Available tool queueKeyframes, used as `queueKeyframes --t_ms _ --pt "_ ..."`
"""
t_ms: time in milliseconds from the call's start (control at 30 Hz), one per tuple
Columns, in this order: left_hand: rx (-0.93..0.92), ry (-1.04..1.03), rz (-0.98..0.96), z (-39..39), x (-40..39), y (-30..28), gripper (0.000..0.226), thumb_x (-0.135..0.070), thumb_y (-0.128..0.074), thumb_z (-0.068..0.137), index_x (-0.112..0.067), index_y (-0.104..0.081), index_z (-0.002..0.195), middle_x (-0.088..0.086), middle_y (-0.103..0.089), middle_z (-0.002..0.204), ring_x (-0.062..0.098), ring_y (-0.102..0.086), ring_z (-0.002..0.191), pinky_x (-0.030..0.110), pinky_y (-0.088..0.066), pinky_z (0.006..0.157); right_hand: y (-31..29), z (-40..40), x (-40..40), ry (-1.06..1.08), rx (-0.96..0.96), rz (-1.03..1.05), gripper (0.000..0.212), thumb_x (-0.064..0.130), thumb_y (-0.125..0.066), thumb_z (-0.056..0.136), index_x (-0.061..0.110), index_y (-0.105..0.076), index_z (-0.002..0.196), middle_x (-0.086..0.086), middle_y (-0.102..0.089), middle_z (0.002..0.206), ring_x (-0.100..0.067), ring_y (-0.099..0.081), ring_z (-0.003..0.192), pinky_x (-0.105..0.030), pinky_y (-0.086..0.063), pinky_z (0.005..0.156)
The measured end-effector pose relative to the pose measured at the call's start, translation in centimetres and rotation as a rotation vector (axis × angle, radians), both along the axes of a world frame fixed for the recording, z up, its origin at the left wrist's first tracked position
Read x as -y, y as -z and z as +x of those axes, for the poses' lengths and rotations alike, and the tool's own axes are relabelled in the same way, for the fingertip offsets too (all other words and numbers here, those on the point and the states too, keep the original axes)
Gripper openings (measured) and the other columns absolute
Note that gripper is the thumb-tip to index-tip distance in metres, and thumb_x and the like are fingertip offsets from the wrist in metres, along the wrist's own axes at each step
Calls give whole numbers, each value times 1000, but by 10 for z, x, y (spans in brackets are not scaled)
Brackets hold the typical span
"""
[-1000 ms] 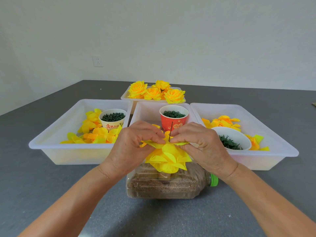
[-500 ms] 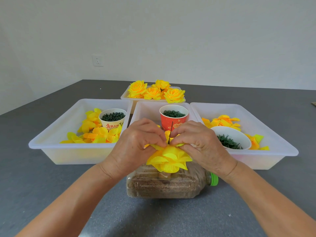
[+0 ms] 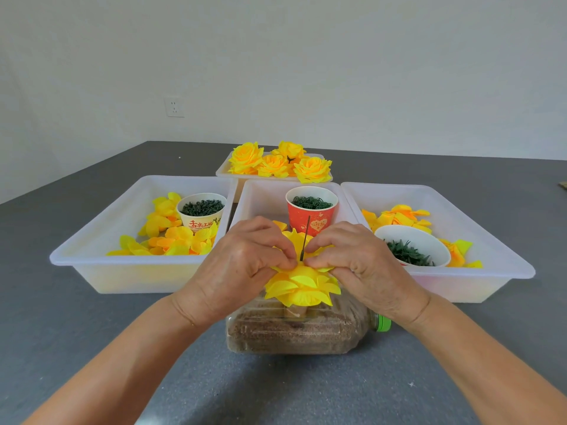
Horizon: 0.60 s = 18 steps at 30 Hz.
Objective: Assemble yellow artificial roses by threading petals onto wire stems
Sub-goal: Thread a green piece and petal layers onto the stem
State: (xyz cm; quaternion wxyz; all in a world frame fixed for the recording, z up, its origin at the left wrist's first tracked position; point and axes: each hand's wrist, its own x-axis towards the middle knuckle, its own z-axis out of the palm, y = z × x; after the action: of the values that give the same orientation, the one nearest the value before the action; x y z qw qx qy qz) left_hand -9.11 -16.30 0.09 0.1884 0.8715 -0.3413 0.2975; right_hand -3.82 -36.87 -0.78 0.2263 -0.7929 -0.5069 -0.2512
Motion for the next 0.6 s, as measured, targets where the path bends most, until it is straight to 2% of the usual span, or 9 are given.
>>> queueKeyframes --t_ms 100,167,200,267,333,400,467,533,600 --pt "20 -32 26 -3 -2 -1 15 5 -65 70 -7 -74 70 0 -68 79 28 -60 77 39 -50 70 -3 -2 4 42 -28 -49 28 -6 -66 64 12 -77 83 -4 -69 96 -27 -62 92 -42 -47 75" --pt "31 -49 24 -5 -3 -1 14 4 -66 68 -8 -74 70 2 -67 76 27 -60 74 37 -50 68 -6 -3 8 85 -152 -62 30 -8 -68 68 14 -77 85 0 -68 100 -23 -59 100 -44 -46 83" --pt "37 -54 22 -5 -4 0 14 3 -66 69 -8 -75 70 3 -66 75 27 -60 73 37 -50 67 -9 -3 11 102 -259 -46 33 -9 -67 69 17 -77 88 5 -67 103 -17 -55 106 -40 -44 90" --pt "38 -64 23 -6 -2 -1 15 4 -66 69 -8 -75 71 4 -65 74 27 -60 73 37 -50 67 -18 -6 14 108 -477 30 43 -8 -63 71 27 -74 92 14 -65 107 -4 -51 111 -25 -40 98" --pt "28 -73 14 -6 -2 -1 20 7 -65 66 -8 -75 73 4 -66 77 27 -61 75 37 -50 69 -28 -9 12 82 -594 170 43 -5 -62 75 35 -71 88 17 -67 103 4 -55 106 -13 -41 93" --pt "-21 -75 -19 -8 -1 -3 25 8 -61 63 -9 -75 76 2 -66 80 26 -60 79 37 -50 73 -32 -12 2 99 -617 265 27 8 -67 79 35 -72 82 19 -70 91 5 -60 94 -12 -43 86" --pt "-91 -41 -73 -11 -1 -6 24 -1 -55 68 -10 -76 77 -2 -68 82 21 -60 83 35 -49 76 -29 -14 -10 118 -648 221 12 17 -73 77 27 -74 83 17 -70 87 5 -61 88 -11 -44 82" --pt "-186 2 -168 -14 -1 -9 27 -18 -50 75 -11 -75 76 -5 -70 81 15 -60 83 30 -48 77 -22 -13 -19 124 -670 175 13 16 -76 75 22 -74 86 13 -70 86 6 -61 85 -9 -44 80" --pt "-305 -39 -307 -13 2 -11 35 -36 -51 86 -12 -74 73 -3 -70 77 12 -61 80 30 -46 74 -18 -11 -21 151 -701 204 13 17 -77 74 26 -74 83 15 -70 82 6 -61 84 -12 -45 79"
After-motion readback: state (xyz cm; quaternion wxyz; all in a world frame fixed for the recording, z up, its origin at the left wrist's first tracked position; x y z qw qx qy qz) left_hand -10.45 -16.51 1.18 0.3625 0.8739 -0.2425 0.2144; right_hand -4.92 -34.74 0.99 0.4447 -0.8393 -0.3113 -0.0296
